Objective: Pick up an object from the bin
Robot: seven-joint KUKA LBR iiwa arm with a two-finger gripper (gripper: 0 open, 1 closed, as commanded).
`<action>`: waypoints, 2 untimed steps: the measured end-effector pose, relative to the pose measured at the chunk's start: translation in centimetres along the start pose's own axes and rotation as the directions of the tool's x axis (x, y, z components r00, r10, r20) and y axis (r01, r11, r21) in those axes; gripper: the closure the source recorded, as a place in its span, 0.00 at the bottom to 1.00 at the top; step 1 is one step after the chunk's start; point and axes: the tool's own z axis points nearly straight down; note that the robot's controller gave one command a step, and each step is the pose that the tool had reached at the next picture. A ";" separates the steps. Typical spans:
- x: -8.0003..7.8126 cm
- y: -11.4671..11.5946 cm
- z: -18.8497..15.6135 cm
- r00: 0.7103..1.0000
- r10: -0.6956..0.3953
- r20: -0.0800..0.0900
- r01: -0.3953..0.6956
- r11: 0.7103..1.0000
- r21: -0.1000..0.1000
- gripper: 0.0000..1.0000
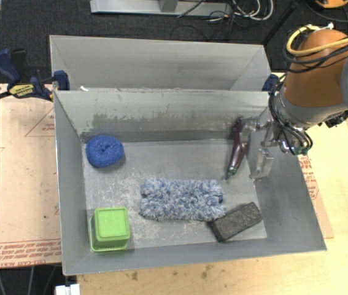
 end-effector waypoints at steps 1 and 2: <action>-0.2 0.0 -0.5 1.000 -0.002 0.008 0.002 1.000 0.001 0.00; 1.6 5.6 5.6 0.995 -0.101 0.010 0.101 0.995 0.002 0.00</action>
Offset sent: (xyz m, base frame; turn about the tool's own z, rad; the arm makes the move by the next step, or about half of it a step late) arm -0.0349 0.1146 -0.1208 -0.2052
